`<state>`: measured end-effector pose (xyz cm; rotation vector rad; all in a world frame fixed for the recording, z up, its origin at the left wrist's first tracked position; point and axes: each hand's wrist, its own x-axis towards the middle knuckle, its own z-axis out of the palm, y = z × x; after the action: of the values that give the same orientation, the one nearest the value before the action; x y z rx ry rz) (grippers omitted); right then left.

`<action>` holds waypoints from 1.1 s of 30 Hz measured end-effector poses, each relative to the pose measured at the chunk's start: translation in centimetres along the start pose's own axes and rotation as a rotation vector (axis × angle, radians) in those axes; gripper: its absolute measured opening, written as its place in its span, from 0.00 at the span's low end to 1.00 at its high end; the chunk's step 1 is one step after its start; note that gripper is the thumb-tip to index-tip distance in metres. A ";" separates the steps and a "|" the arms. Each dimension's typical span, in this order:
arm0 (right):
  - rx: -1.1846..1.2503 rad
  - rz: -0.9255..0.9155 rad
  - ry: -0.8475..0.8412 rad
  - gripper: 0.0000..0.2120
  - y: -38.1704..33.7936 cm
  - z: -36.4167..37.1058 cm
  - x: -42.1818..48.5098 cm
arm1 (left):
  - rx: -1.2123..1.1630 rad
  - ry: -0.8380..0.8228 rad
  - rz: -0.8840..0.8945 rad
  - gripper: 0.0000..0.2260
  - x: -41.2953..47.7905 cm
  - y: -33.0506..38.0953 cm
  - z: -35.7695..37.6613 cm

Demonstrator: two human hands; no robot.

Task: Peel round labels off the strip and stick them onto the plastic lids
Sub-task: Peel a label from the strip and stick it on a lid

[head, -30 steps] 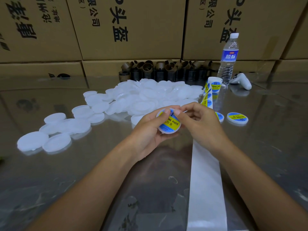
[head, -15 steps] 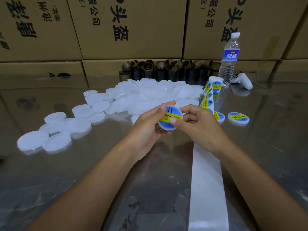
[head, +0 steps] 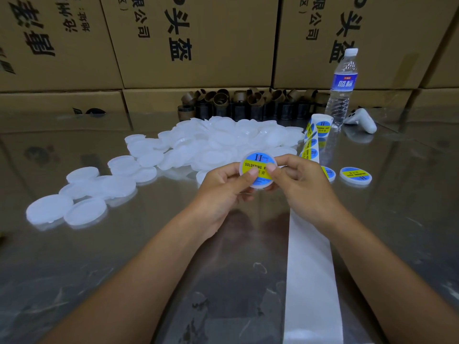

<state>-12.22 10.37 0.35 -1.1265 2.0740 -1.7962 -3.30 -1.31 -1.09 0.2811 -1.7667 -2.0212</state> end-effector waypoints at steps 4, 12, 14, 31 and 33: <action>0.016 0.014 0.033 0.05 0.0 0.0 0.0 | 0.031 0.017 0.016 0.11 0.0 -0.2 0.1; 0.024 -0.031 -0.012 0.13 -0.2 0.0 0.0 | 0.008 0.064 0.032 0.09 0.1 -0.2 0.0; 0.017 -0.029 -0.009 0.14 -0.3 0.0 0.0 | 0.001 0.062 0.026 0.09 0.0 -0.2 0.1; 0.519 0.478 0.955 0.16 2.7 -4.8 2.5 | 0.899 0.508 0.087 0.12 1.2 -1.3 -2.7; 0.497 0.481 0.931 0.15 2.9 -5.1 2.6 | 0.961 0.477 0.078 0.13 1.1 -1.4 -2.7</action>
<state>-18.23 12.63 -0.14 0.4039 1.7853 -2.5709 -3.41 -4.07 -2.76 0.8699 -2.2055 -0.8007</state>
